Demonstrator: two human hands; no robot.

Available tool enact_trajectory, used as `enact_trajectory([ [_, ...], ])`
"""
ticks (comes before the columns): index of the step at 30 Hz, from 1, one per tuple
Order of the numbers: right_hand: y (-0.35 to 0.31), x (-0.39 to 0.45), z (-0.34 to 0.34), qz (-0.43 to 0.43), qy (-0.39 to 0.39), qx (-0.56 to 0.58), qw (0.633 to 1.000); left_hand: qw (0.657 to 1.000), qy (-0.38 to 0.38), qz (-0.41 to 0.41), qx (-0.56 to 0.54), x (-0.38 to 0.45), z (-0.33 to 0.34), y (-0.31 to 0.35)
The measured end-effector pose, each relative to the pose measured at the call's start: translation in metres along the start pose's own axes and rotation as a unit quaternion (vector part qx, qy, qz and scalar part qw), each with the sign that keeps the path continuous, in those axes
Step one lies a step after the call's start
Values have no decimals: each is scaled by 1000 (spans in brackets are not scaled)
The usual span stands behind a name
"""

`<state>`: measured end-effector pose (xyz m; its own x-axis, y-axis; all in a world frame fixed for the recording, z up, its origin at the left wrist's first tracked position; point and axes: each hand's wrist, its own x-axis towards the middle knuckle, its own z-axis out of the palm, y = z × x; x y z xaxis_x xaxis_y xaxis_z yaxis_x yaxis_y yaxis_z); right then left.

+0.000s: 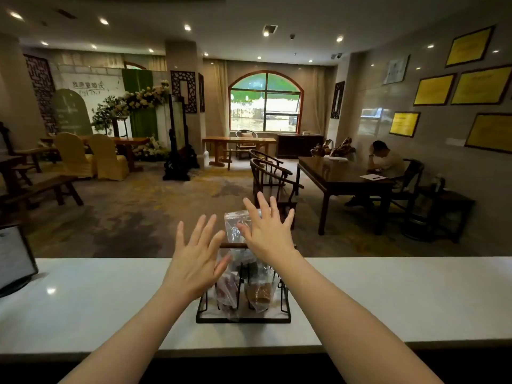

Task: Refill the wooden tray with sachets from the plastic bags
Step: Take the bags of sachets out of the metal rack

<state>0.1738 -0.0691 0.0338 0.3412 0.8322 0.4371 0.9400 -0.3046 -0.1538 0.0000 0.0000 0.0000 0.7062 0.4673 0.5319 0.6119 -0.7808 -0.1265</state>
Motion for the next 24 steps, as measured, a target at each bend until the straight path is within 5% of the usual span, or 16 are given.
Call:
enact_trajectory([
  [12,15,10,43,2,-48,-30,998,976,-160,130,69,-13,41,-20],
  [18,23,35,40,51,-64,13,997,990,-52,117,52,-11,41,-16],
  [24,33,40,45,76,-125,54,988,997,-22,35,-63,-2,41,-5],
])
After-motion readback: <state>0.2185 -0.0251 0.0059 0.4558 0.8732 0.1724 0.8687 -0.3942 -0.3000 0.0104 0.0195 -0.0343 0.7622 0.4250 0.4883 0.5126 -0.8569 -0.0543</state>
